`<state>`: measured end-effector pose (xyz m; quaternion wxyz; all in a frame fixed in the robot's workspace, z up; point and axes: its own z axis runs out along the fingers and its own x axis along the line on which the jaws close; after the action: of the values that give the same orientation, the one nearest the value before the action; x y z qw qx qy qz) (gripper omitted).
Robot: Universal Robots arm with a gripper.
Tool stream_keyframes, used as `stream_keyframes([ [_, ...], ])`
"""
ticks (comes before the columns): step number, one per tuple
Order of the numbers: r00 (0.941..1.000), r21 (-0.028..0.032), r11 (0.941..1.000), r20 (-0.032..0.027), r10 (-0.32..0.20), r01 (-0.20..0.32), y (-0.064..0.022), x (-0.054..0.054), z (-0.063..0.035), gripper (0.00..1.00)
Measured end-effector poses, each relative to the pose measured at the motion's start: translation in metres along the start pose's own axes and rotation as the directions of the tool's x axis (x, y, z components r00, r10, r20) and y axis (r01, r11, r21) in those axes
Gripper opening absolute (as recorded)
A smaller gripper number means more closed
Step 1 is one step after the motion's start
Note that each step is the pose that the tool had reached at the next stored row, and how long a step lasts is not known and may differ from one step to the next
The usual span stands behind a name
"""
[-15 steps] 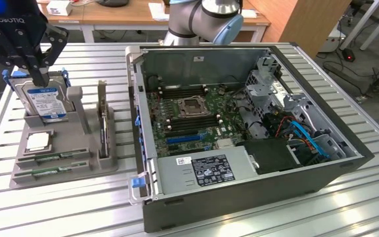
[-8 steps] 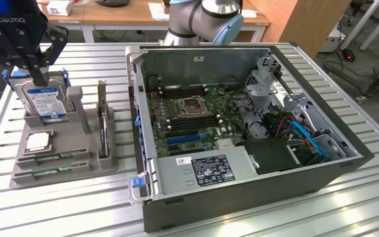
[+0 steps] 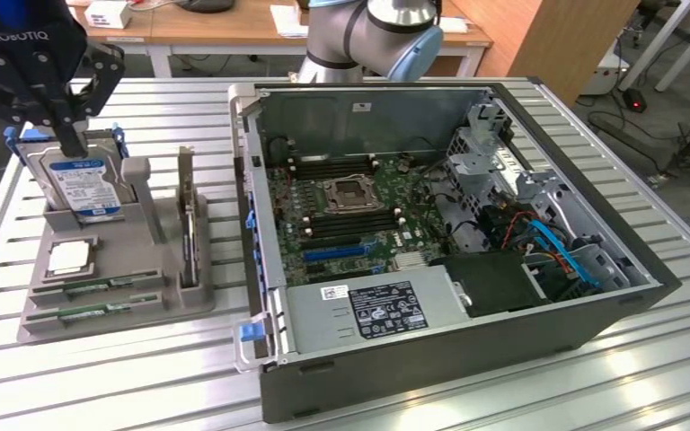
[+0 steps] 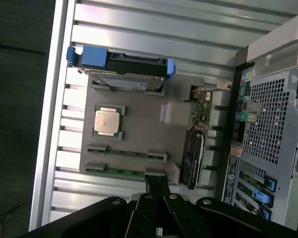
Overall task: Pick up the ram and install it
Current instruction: 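Pick up the ram and move it above insertion slot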
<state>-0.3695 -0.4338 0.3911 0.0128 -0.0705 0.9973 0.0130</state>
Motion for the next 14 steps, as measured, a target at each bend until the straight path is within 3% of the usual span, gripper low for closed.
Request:
stream_keyframes([
  [7,0.9932,-0.0026,0.9932,-0.0027,-0.116,0.116,0.0000,0.0000,0.0002,0.09],
  [10,0.9857,-0.0034,0.9857,-0.0040,-0.169,0.169,0.0000,0.0000,0.0003,0.09],
  [14,0.9706,-0.0043,0.9706,-0.0058,-0.241,0.241,0.0000,0.0000,0.0003,0.09],
])
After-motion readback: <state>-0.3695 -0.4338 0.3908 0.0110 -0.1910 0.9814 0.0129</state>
